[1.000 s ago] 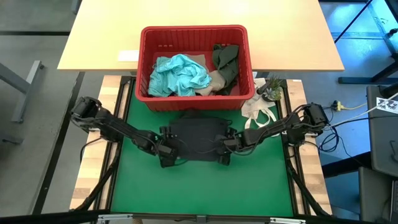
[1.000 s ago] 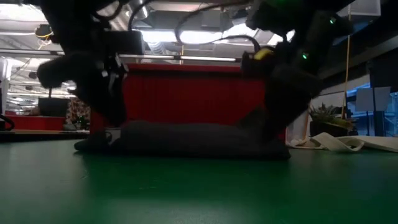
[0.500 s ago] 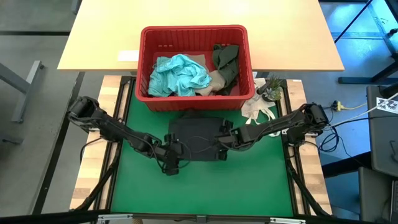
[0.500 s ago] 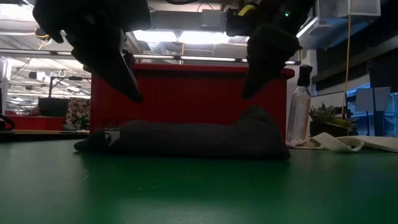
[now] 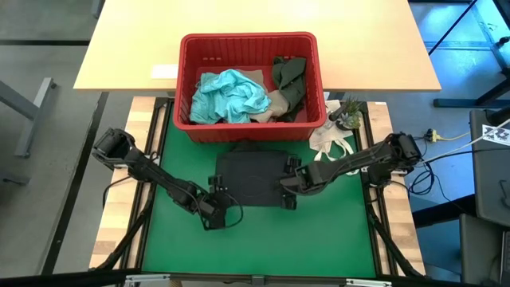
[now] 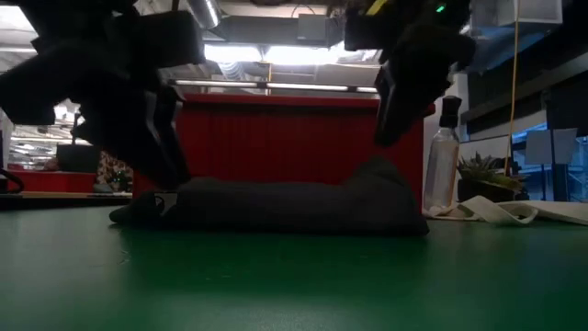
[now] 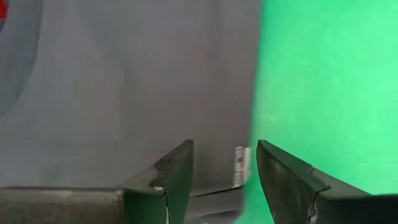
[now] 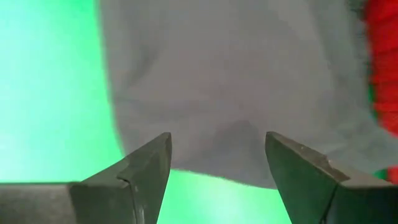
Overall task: Fold Laundry from Bin
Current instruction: Fold the black shorts from the red laundry bin
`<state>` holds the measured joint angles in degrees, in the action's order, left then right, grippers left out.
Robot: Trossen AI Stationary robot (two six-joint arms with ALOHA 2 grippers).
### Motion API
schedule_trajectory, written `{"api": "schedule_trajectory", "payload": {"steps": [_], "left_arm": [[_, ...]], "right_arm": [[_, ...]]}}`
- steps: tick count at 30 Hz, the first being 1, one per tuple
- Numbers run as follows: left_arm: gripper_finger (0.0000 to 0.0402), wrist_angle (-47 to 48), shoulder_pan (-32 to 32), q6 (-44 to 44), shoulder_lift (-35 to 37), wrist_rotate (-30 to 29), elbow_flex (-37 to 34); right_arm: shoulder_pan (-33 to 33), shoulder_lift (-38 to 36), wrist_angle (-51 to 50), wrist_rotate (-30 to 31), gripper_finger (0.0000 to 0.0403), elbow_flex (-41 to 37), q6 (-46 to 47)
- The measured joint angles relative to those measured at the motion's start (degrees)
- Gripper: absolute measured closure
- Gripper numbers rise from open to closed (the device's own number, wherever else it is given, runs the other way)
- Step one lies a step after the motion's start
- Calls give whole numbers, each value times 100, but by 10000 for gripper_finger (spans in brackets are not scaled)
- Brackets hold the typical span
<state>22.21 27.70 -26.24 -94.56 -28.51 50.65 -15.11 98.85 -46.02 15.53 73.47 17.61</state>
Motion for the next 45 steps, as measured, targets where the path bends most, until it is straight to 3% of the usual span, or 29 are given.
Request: {"api": "schedule_trajectory", "payload": {"steps": [11, 22, 26, 30, 37, 40, 45], "left_arm": [[233, 158, 72, 125, 0, -28, 0], [233, 400, 74, 545, 0, 275, 0], [233, 742, -6, 541, 0, 249, 0], [249, 883, -101, 545, 0, 248, 0], [348, 946, -188, 547, 0, 262, 0], [390, 1257, -180, 547, 0, 257, 0], [391, 2059, -91, 590, 3, 254, 0]], "right_arm": [[-913, 770, 717, 479, 143, -9, 9], [-887, 1379, 678, 847, 148, -9, 209], [-805, 1515, 668, 523, 182, 3, 211], [-807, 1565, 708, 430, 242, 15, 210], [-814, 1589, 777, 16, 382, 134, 197], [-807, 1608, 1082, -165, 389, 278, 214], [-807, 1609, 1797, -363, 382, 584, 231]]}}
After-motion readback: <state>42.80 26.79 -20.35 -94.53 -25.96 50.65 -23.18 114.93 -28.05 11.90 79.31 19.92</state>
